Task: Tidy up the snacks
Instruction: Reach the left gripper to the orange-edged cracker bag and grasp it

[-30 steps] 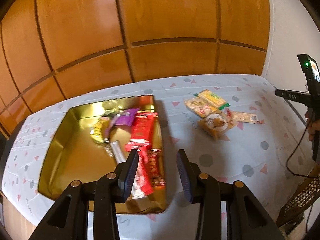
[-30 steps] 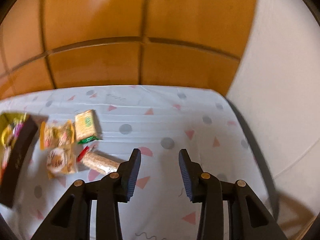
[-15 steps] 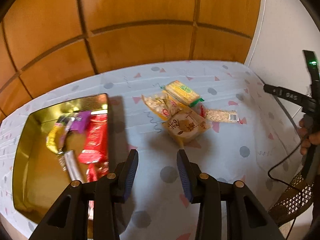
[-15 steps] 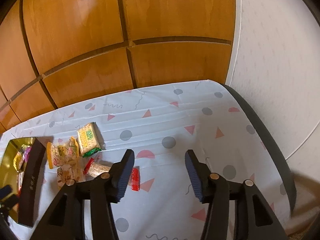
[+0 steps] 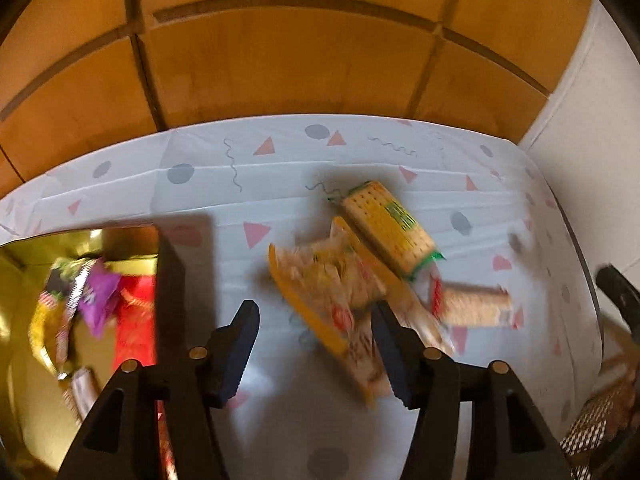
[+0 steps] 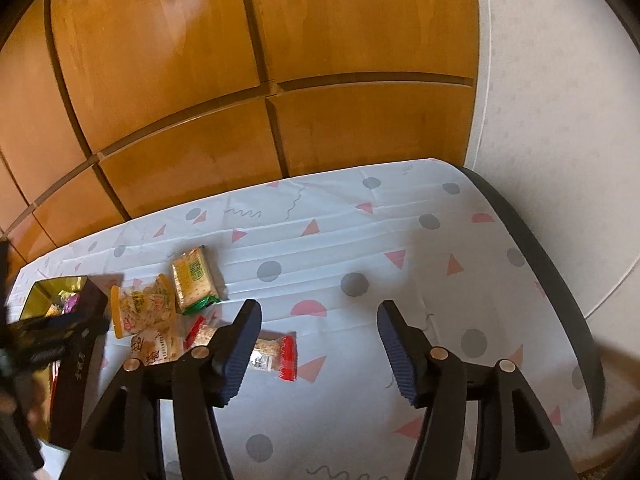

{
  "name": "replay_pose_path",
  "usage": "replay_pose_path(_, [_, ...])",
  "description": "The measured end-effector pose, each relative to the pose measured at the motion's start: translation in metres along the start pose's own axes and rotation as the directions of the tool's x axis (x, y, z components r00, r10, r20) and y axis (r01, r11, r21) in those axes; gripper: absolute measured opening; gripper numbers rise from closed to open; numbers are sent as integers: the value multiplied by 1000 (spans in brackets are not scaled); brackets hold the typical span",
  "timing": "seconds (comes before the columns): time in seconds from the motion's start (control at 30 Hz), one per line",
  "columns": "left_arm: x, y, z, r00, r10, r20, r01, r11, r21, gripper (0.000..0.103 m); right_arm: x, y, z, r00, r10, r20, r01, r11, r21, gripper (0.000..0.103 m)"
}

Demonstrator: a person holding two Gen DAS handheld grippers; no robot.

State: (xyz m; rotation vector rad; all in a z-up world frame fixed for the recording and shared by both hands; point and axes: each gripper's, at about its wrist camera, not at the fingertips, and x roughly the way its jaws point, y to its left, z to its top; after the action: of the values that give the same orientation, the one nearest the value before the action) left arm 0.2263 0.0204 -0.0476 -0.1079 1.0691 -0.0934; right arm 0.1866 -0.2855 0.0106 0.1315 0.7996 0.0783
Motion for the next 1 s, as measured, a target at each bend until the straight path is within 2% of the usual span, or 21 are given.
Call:
replay_pose_path(0.13, [30,4,12,999,-29,-43,27,999,-39,57,1,5,0,1000,17,-6,-17,1000,-19,64])
replay_pose_path(0.17, [38,5,14,997,-41,-61,39,998,-48,51,1,6,0,1000,19,-7,-19,1000,-22,64])
replay_pose_path(0.2, [42,6,14,996,-46,-73,42,998,-56,34,1,6,-1,1000,21,-9,-22,999,-28,64])
replay_pose_path(0.27, [43,9,12,994,-82,-73,75,993,-92,29,2,8,0,1000,23,-10,-23,999,-34,64])
replay_pose_path(0.33, [32,5,6,994,-95,-50,90,992,-85,24,3,8,0,1000,23,-10,-24,999,-36,64])
replay_pose_path(0.4, [13,1,-3,997,-83,-8,82,994,-66,24,3,7,1,1000,24,-11,-25,999,-33,64])
replay_pose_path(0.53, [-18,4,-25,992,-122,30,125,982,-139,24,3,7,1,1000,19,-10,-19,999,-32,64])
replay_pose_path(0.73, [-47,-3,-73,982,-187,27,188,965,-182,23,5,4,0,1000,-4,-15,4,1000,-26,64])
replay_pose_path(0.8, [-54,-7,-93,973,-231,25,232,952,-199,23,4,3,0,1000,-11,-15,11,1000,-23,64])
replay_pose_path(0.93, [-58,-20,-122,973,-232,-14,228,964,-134,23,4,0,-1,999,-27,-18,27,1000,-14,64])
replay_pose_path(0.97, [-58,-26,-130,975,-219,-39,214,971,-107,24,4,0,-2,999,-28,-18,28,1000,-13,64])
replay_pose_path(1.0, [-58,-28,-136,976,-210,-54,204,975,-90,30,4,0,-2,999,-30,-18,30,999,-13,64])
